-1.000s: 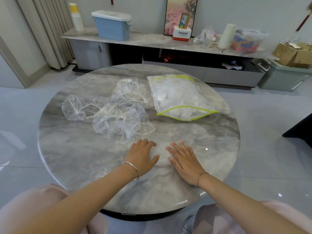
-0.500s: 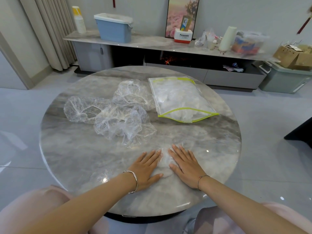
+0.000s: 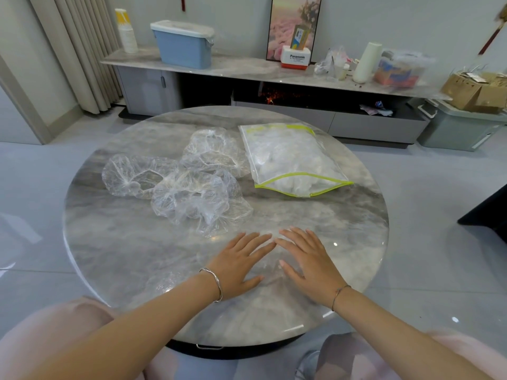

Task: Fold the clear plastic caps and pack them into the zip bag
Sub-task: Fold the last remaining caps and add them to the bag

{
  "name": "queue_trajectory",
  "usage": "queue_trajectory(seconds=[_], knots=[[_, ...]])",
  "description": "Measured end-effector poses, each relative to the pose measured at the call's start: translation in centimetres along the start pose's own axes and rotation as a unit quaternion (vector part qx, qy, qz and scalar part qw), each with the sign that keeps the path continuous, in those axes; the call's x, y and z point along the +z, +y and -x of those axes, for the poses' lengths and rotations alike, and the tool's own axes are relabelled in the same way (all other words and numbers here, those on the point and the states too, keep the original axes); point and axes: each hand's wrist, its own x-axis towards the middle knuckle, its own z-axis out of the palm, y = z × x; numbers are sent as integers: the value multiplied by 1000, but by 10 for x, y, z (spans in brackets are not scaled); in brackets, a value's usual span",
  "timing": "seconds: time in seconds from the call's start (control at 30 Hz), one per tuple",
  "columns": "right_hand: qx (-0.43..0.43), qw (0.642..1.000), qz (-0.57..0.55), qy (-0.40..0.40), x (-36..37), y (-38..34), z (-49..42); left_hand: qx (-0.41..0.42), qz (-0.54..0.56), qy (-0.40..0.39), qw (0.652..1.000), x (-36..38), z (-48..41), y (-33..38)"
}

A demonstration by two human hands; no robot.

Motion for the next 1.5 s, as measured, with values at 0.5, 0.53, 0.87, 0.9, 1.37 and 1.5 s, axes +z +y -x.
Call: queue_trajectory(seconds=[0.5,0.53,0.87,0.9,1.37,1.5], knots=[[53,992,-46,-102,3,7,-7,-74,98,13,992,0,-9,-6],[76,990,-77,-94,4,7,-9,-93,113,10,989,-5,-11,-5],[276,904,-327,14,9,3,-17,-288,311,2,906,-20,-14,-1],[281,905,-320,18,10,4,-17,-268,258,34,928,-19,-13,-1],[17,997,-40,68,5,0,-6,-51,9,-130,990,4,-1,14],[-17,999,20,-34,12,3,2,-56,1,-105,993,4,-3,11]])
